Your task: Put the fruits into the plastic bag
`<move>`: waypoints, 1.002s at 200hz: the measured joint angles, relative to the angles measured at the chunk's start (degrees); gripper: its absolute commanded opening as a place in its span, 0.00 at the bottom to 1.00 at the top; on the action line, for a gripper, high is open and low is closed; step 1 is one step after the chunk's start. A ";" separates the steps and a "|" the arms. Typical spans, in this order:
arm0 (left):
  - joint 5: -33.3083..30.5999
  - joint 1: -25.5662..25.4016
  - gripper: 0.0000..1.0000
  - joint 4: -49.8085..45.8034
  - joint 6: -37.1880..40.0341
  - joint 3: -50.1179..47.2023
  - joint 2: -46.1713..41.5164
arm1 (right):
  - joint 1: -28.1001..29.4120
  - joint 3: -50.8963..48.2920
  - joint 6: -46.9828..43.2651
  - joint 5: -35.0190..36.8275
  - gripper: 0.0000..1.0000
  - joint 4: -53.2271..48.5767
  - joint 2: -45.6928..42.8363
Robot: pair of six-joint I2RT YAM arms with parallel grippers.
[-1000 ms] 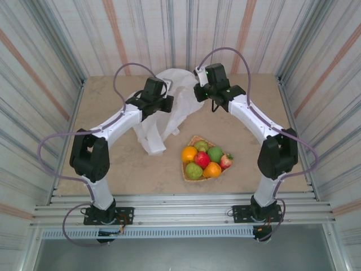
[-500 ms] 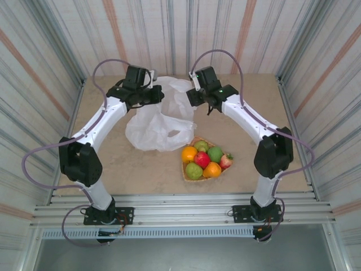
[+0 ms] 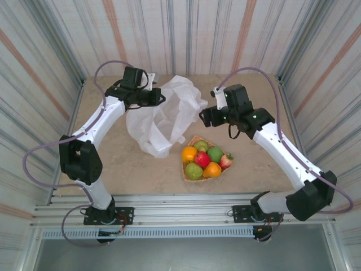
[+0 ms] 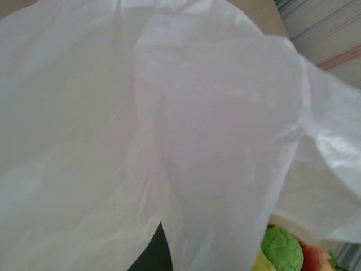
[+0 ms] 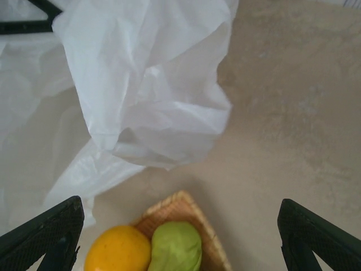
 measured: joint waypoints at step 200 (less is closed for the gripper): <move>3.43 2.89 0.00 4.76 -3.28 -4.66 -0.04 | 6.95 -14.58 -11.21 -13.11 0.99 -5.66 -4.59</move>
